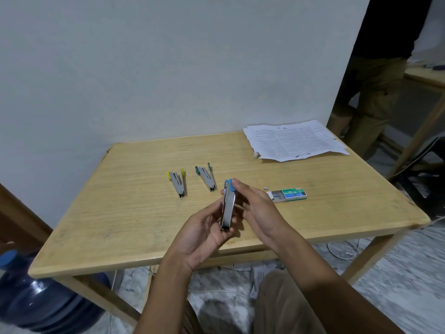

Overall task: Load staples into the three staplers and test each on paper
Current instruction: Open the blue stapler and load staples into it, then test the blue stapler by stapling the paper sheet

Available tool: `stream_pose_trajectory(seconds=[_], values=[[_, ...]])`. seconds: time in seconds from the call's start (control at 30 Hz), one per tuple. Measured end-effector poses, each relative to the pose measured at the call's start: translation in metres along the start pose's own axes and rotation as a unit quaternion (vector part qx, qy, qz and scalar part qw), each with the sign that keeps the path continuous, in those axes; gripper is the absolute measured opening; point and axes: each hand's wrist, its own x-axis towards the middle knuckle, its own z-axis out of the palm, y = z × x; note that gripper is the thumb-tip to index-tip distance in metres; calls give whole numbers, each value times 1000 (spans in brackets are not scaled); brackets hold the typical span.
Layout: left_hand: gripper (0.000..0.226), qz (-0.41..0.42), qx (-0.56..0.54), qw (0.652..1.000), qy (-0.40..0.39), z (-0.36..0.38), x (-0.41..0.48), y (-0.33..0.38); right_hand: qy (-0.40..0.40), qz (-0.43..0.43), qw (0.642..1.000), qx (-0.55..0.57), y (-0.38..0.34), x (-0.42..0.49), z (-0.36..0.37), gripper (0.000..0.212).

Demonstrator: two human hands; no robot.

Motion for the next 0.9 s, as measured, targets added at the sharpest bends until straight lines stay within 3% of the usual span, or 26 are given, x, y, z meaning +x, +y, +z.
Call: stream_pose_trajectory(seconds=[0.33,0.43,0.53,0.63,0.77,0.9], values=[[34,-1,-3,1000,2,-1,0,-1,18,5,1000,19,-1,-4,4,34],[32,1,-1,1000,0,-3,0,-2,24,-4,1000,-2,-1,-6,5,44],[34,11,30,999,22,3,0,-2,43,-47,997,-36,-3,-10,4,49],[37,35,103,991,76,13,5,-5,69,-121,989,-50,-15,-14,-7,39],[24,87,239,948,193,30,26,-2,87,-159,982,-60,-40,-17,-32,38],[24,138,401,875,234,64,72,14,139,-105,982,-66,-61,-18,-60,36]])
